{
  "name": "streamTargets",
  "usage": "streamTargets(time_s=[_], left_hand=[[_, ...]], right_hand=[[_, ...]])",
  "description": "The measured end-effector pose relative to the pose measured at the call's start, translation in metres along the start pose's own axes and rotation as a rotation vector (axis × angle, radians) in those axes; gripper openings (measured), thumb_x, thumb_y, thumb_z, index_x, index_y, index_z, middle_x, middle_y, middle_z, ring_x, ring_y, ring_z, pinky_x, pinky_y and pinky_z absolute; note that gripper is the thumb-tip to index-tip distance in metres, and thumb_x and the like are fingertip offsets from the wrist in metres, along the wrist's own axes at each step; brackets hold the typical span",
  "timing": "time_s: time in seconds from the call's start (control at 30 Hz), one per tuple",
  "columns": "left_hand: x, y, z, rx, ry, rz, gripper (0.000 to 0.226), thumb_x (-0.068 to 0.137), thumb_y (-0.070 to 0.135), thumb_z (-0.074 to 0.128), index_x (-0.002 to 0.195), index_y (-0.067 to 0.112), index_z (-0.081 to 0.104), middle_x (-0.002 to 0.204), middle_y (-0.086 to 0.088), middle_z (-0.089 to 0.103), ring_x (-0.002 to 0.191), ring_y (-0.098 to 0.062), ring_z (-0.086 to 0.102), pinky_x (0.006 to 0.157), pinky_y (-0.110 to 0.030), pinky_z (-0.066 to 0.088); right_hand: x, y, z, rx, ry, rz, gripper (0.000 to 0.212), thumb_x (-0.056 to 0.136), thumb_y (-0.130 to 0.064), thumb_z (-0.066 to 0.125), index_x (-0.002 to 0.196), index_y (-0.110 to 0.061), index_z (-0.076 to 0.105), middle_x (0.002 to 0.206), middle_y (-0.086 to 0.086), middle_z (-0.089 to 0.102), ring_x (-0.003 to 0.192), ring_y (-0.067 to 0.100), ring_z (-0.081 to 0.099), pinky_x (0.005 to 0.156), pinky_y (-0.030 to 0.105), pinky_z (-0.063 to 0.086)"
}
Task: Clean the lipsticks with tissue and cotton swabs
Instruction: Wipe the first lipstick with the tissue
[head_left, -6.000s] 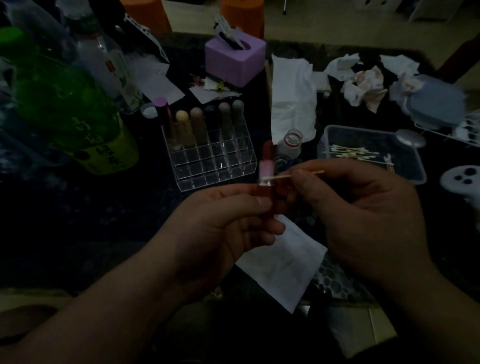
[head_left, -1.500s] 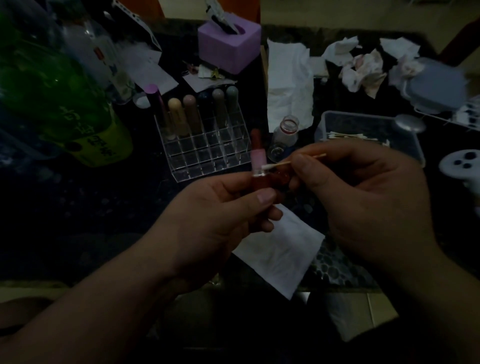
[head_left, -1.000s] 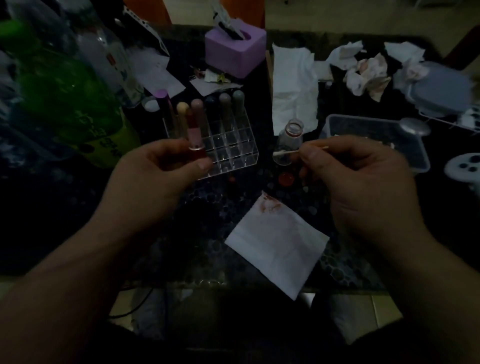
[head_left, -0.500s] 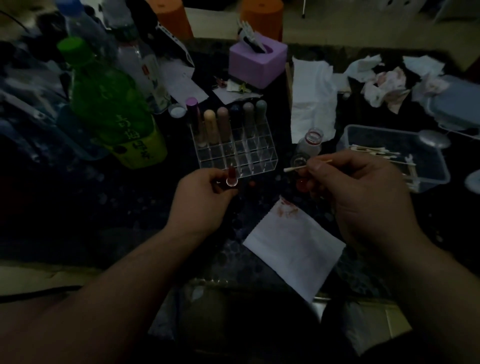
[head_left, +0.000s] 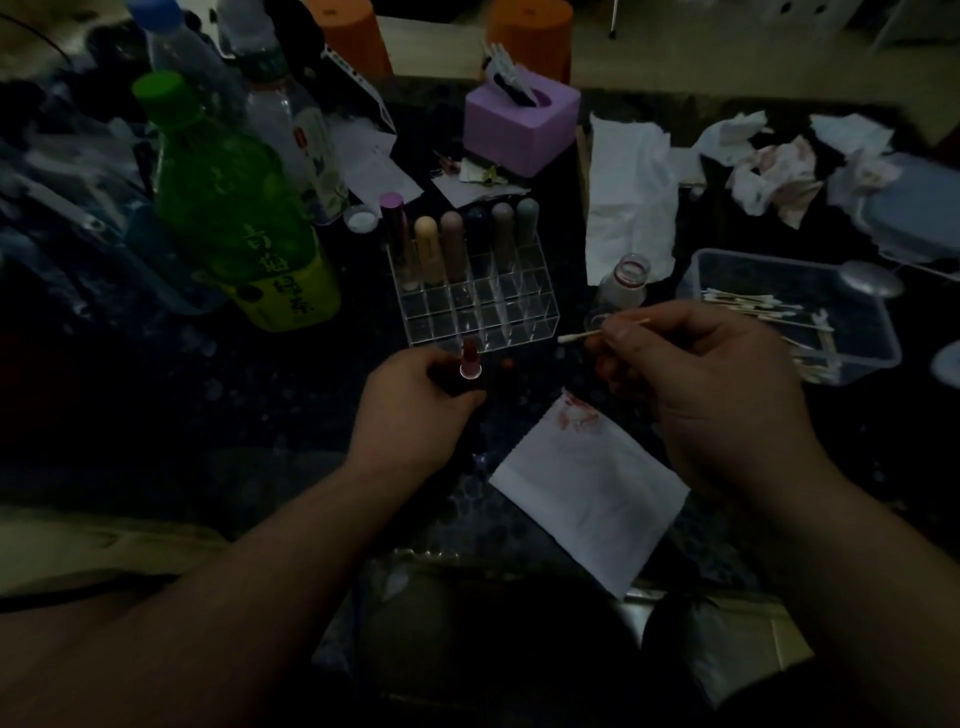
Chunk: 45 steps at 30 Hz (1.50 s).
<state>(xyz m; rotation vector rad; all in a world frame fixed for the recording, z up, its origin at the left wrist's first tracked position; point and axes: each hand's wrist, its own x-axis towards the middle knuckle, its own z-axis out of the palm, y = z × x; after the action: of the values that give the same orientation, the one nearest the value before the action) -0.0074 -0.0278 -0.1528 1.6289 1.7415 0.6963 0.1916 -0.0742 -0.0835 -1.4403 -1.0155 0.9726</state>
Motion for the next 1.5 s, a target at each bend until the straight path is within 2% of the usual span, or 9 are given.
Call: streamTargets(time_s=[0.13,0.2,0.3,0.4,0.7,0.87,1.03,1.2,1.5], left_hand=[[-0.031,0.011,-0.013,0.076,0.021,-0.027,0.026,0.082,0.037,0.078,0.086,0.026,0.056,0.077,0.010,0.059,0.071,-0.005,0.057,0.062,-0.025,0.048],[-0.053,0.019,-0.012,0.169,-0.114,0.100,0.026,0.089,0.042,0.069,0.107,0.029,0.056,0.076,0.012,0.058,0.071,-0.004,0.056,0.066,-0.029,0.051],[-0.061,0.032,0.002,0.337,-0.322,0.269,0.078,0.095,0.045,0.057,0.154,0.036,0.007,0.082,0.011,0.061,0.070,-0.007,0.058,0.063,-0.029,0.050],[-0.044,0.042,0.012,0.385,-0.345,0.210,0.095,0.099,0.039,0.054,0.154,0.027,-0.022,0.076,0.008,0.057,0.063,-0.010,0.057,0.052,-0.029,0.047],[-0.023,0.044,0.030,0.449,-0.256,0.122,0.061,0.104,0.018,0.046,0.155,0.012,0.013,0.099,-0.009,0.067,0.076,-0.019,0.063,0.063,-0.031,0.048],[-0.027,0.049,0.026,0.513,-0.254,0.140,0.022,0.100,0.005,0.044,0.121,0.012,0.040,0.082,0.000,0.055,0.064,-0.016,0.050,0.059,-0.029,0.042],[-0.048,0.072,0.005,-0.120,-0.269,0.100,0.011,0.104,0.023,0.049,0.102,0.018,0.059,0.083,0.007,0.065,0.068,-0.007,0.061,0.057,-0.019,0.047],[-0.062,0.077,-0.026,-1.287,-0.482,-0.531,0.028,0.091,0.014,0.054,0.080,0.002,0.077,0.082,-0.013,0.071,0.067,-0.020,0.067,0.059,-0.029,0.056],[-0.056,0.080,-0.030,-1.389,-0.557,-0.552,0.027,0.090,0.020,0.055,0.080,0.004,0.075,0.084,-0.010,0.067,0.063,-0.016,0.062,0.057,-0.025,0.053]], right_hand=[[0.002,0.000,-0.001,0.000,0.010,0.010,0.017,0.088,-0.014,0.071,0.075,-0.023,0.077,0.078,0.007,0.075,0.076,0.029,0.072,0.071,0.038,0.060],[0.002,-0.002,-0.001,-0.002,0.017,0.003,0.016,0.089,-0.014,0.071,0.076,-0.022,0.076,0.077,0.007,0.075,0.075,0.029,0.072,0.070,0.037,0.060],[0.003,-0.004,-0.002,-0.028,0.028,-0.039,0.016,0.089,-0.014,0.070,0.077,-0.022,0.075,0.076,0.004,0.075,0.070,0.023,0.071,0.068,0.032,0.058],[0.000,-0.004,-0.001,-0.038,0.029,-0.055,0.015,0.090,-0.013,0.070,0.078,-0.022,0.075,0.076,0.002,0.076,0.071,0.022,0.071,0.067,0.030,0.059],[-0.004,-0.004,-0.005,-0.049,0.033,-0.038,0.013,0.089,-0.015,0.071,0.079,-0.022,0.075,0.075,0.002,0.075,0.071,0.021,0.071,0.067,0.030,0.058],[-0.003,-0.005,-0.007,-0.025,0.037,-0.038,0.011,0.089,-0.014,0.070,0.080,-0.018,0.075,0.075,0.004,0.075,0.071,0.024,0.071,0.069,0.034,0.060],[-0.003,-0.010,-0.014,0.022,0.062,-0.048,0.014,0.089,-0.017,0.070,0.077,-0.021,0.075,0.079,0.004,0.076,0.071,0.021,0.071,0.068,0.034,0.056],[-0.015,-0.030,-0.025,0.076,0.086,-0.159,0.012,0.087,-0.021,0.072,0.076,-0.023,0.075,0.078,0.003,0.075,0.064,0.016,0.068,0.063,0.024,0.053],[-0.039,-0.033,-0.020,-0.225,-0.088,-0.460,0.013,0.084,-0.014,0.073,0.091,-0.025,0.071,0.086,-0.009,0.072,0.075,0.007,0.070,0.069,0.017,0.054]])
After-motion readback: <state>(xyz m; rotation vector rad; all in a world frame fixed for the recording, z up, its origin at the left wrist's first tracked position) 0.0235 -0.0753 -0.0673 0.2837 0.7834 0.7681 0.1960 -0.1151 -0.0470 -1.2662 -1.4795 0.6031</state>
